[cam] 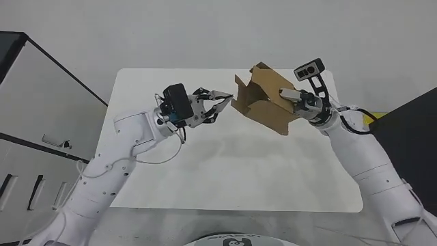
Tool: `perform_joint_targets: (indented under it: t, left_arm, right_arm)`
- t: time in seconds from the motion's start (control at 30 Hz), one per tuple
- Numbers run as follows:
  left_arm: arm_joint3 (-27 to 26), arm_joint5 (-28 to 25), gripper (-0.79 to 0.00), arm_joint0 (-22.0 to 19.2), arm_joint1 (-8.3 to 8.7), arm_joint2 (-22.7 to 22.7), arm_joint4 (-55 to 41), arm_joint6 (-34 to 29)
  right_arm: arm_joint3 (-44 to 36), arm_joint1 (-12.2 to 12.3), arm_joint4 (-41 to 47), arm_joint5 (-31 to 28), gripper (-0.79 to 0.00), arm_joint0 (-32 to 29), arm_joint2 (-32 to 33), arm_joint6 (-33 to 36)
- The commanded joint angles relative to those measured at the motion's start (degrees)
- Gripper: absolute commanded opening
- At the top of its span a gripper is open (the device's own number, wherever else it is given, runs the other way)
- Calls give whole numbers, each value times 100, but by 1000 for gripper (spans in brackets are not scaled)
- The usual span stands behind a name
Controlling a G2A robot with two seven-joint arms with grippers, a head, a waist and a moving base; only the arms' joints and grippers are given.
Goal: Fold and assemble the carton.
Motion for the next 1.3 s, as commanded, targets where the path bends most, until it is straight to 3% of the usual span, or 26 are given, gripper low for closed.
perform_joint_targets:
  t: [0.0, 0.8, 1.27]
  left_arm:
    - [25, -13, -785, -48, -14, 47, -32, 16]
    - [302, -386, -785, -360, -114, 438, 47, -125]
    - [326, -485, -785, -382, -122, 405, 35, -181]
  right_arm:
    - [75, -32, -3, 17, -785, 37, -47, 34]
    - [345, -339, -267, 172, -785, 275, -228, 231]
    - [275, -398, -744, 321, -785, 258, -123, 234]
